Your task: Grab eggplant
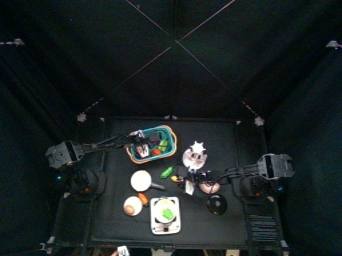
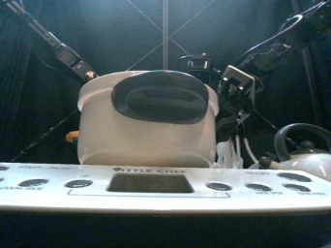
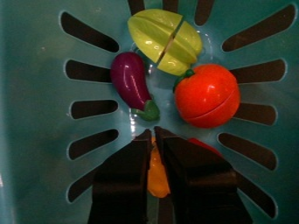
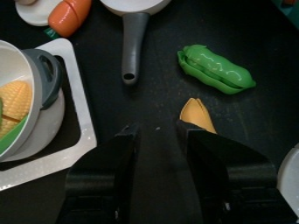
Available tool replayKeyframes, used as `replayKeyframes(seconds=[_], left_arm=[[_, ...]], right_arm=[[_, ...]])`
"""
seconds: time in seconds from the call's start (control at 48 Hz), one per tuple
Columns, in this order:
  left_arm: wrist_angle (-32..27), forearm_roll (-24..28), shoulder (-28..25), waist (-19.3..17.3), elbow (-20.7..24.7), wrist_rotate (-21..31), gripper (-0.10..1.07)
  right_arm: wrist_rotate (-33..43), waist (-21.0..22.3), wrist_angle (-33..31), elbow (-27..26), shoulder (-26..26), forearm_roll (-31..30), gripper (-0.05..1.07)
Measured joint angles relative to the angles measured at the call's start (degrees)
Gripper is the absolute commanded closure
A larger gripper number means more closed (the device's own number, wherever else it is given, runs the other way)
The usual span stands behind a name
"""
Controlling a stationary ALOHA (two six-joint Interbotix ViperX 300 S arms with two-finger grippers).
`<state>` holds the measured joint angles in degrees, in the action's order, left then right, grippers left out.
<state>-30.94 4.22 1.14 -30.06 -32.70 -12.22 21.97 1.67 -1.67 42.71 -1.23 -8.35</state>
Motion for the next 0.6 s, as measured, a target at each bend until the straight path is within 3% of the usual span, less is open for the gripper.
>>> replayKeyframes(seconds=[0.188,0.458,0.604], left_arm=[[-1.76,0.88,-0.18,0.0,0.0,0.18,0.12],[-1.67,1.85,-2.55,0.0,0.0,0.18,0.1],[2.29,1.85,-3.78,0.0,0.62,0.18,0.1]], right_arm=[[-0.09,0.0,0.0,0.0,0.0,0.09,0.25],[-0.09,0.0,0.0,0.09,0.35,-0.35,0.25],[0.09,-0.09,-0.09,0.26,0.53,-0.35,0.25]])
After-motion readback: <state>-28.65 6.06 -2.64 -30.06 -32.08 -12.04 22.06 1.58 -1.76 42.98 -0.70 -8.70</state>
